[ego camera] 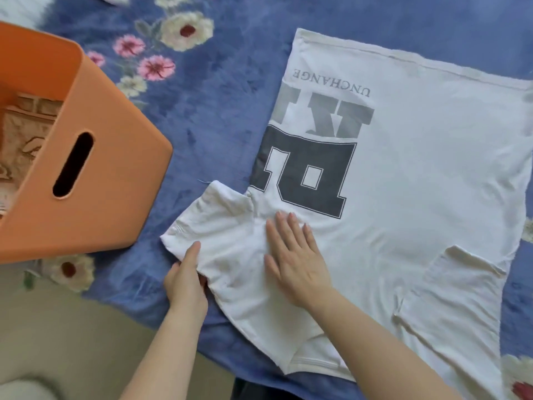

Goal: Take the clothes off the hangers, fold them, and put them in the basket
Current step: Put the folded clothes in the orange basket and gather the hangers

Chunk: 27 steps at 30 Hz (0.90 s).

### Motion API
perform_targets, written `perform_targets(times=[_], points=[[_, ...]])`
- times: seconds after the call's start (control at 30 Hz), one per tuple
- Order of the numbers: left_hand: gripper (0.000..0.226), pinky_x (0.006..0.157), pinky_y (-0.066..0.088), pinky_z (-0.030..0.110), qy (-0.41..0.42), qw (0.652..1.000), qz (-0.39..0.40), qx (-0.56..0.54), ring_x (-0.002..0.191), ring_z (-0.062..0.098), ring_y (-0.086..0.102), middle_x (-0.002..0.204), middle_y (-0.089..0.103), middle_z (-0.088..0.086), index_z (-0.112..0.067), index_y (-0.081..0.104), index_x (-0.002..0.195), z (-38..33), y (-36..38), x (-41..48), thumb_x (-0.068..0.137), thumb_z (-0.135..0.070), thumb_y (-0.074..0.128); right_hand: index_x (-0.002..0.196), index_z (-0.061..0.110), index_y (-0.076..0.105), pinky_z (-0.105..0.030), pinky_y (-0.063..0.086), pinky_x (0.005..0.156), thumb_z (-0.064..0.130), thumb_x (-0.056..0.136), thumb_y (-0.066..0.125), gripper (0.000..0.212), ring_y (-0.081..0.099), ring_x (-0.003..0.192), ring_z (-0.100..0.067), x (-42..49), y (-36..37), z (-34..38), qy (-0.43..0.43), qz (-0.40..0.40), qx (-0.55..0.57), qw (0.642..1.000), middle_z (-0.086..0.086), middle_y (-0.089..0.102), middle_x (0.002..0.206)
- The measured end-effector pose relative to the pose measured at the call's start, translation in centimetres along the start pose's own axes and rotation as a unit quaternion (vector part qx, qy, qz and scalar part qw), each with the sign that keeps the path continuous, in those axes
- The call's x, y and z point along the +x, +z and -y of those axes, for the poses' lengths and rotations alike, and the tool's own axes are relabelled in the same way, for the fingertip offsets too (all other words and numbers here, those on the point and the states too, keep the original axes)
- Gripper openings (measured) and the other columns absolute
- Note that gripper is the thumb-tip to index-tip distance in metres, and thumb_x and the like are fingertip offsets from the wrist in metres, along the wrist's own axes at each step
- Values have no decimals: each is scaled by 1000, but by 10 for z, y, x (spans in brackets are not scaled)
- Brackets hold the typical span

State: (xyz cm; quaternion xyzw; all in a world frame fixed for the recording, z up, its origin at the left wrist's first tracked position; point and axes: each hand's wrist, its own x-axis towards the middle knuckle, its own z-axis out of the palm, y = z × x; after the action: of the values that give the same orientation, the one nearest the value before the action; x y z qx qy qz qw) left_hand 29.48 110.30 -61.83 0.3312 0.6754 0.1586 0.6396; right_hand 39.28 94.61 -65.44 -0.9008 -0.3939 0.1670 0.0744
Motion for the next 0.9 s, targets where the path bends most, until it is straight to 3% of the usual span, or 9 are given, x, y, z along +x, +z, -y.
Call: perform_targets(times=[0.1, 0.2, 0.27, 0.33, 0.4, 0.5, 0.6, 0.73, 0.9], points=[[18, 75, 55, 30, 5, 998, 57, -22, 89, 21, 71, 97, 75, 5, -8, 67, 104, -12, -2, 2, 87, -8, 67, 147, 15, 42, -46, 21, 118, 42, 93, 23, 63, 31, 144, -32, 19, -5, 9, -17, 48, -1, 999, -8, 38, 154], [14, 60, 48, 12, 193, 969, 62, 140, 74, 2, 65, 73, 72, -17, -16, 65, 82, -22, 0, -14, 88, -4, 63, 148, 23, 38, -38, 15, 117, 47, 91, 11, 68, 17, 149, -22, 30, -20, 9, 3, 101, 120, 988, 1, 26, 160], [26, 58, 41, 5, 335, 906, 97, 241, 65, -10, 59, 65, 66, -21, -21, 57, 69, -23, 7, -30, 87, -6, 67, 121, 14, 65, -34, 33, 104, 41, 98, 31, 49, 44, 133, -22, 36, -39, 11, 91, 81, 341, 932, 0, 56, 137], [29, 70, 38, 0, 478, 797, 192, 315, 76, -18, 57, 74, 66, -11, -21, 47, 68, -16, 14, -38, 81, -3, 67, 97, 10, 73, -31, 45, 81, 36, 100, 43, 39, 62, 99, -21, 41, -57, 9, 244, 46, 585, 772, 0, 71, 100], [24, 101, 40, 17, 575, 643, 328, 385, 122, 4, 56, 121, 67, 0, -17, 46, 73, 3, 18, -34, 71, 3, 59, 103, 9, 70, -31, 48, 70, 46, 99, 40, 48, 62, 81, -21, 42, -68, -2, 354, 69, 718, 595, -4, 72, 91], [16, 108, 39, 51, 596, 451, 366, 554, 144, 28, 31, 150, 44, 7, -19, 46, 77, 35, 11, -18, 64, -11, 50, 114, 0, 67, -39, 51, 83, 58, 94, 38, 68, 66, 89, -33, 35, -69, -20, 385, 87, 770, 502, -22, 69, 103], [24, 106, 41, 49, 565, 394, 347, 637, 142, 27, 35, 151, 42, 8, -19, 54, 88, 45, -3, -8, 68, -19, 41, 107, 3, 72, -37, 52, 82, 46, 91, 56, 48, 68, 89, -30, 29, -60, -23, 381, 50, 745, 545, -17, 72, 101], [34, 108, 30, 46, 600, 376, 311, 634, 139, 27, 40, 150, 44, 10, -16, 51, 104, 48, -15, 2, 74, -14, 36, 77, 0, 65, -23, 37, 56, 8, 80, 70, 10, 47, 58, -11, 35, -52, -15, 350, -35, 559, 750, 1, 58, 64], [20, 74, 53, 33, 586, 464, 288, 599, 112, 22, 56, 136, 57, -2, -21, 43, 89, 34, -36, 19, 77, -5, 39, 70, 10, 54, -26, 31, 53, -1, 77, 62, 15, 36, 58, -15, 38, -52, -13, 373, -78, 560, 736, -1, 46, 62]])
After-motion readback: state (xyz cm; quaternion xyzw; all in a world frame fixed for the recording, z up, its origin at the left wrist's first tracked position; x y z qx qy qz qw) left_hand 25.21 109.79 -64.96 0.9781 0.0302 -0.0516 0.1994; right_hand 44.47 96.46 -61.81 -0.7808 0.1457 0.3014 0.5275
